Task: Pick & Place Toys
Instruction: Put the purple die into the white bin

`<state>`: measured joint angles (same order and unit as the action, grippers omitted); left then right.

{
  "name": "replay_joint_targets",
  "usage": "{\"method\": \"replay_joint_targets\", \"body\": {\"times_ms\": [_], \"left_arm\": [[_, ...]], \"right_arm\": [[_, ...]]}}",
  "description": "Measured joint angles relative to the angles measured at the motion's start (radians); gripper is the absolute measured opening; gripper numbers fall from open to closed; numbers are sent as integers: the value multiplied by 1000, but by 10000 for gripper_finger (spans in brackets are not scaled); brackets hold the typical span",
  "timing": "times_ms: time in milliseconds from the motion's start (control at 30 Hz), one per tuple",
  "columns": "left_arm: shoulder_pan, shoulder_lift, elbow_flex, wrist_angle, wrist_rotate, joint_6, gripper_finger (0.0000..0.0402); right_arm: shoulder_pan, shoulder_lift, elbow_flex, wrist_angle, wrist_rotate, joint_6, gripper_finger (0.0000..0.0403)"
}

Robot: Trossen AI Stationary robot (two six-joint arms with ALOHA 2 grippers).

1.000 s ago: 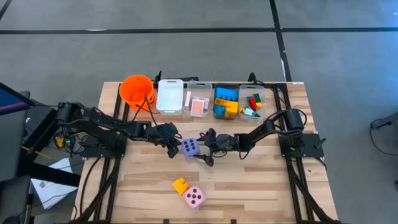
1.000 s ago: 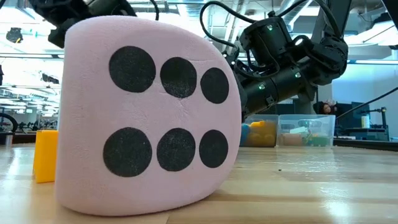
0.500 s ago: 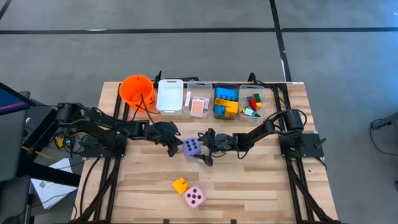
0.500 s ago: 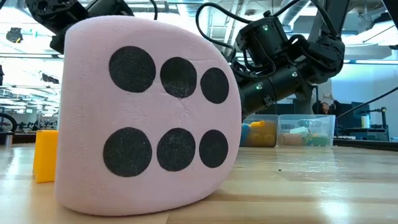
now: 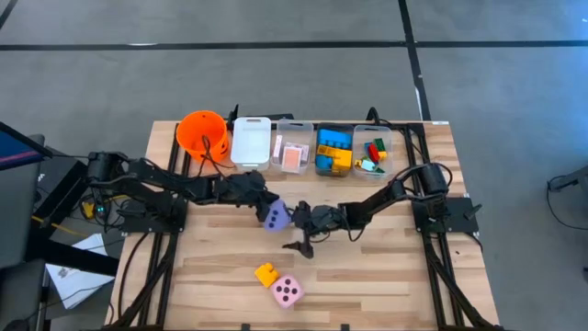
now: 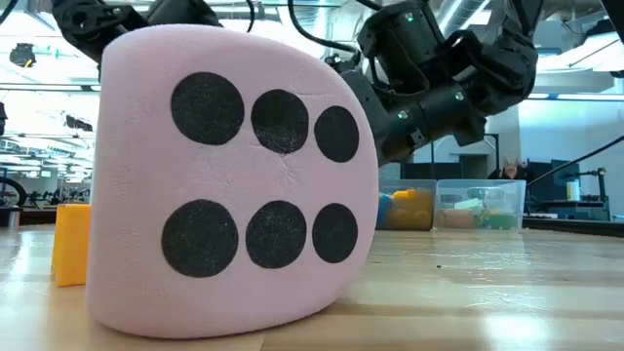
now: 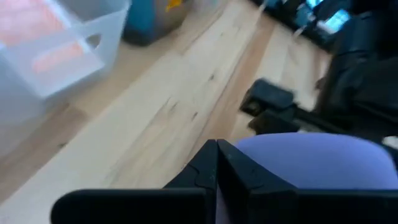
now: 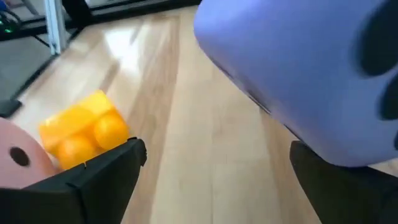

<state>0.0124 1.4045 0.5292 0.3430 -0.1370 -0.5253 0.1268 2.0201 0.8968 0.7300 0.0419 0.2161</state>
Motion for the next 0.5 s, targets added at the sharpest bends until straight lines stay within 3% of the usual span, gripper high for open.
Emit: {"method": "replay_joint_targets", "body": {"times_ms": [500], "left_arm": [[5, -4, 1, -21, -5, -13, 0]], "right_arm": [[-22, 0, 7, -13, 74, 55, 400]]}}
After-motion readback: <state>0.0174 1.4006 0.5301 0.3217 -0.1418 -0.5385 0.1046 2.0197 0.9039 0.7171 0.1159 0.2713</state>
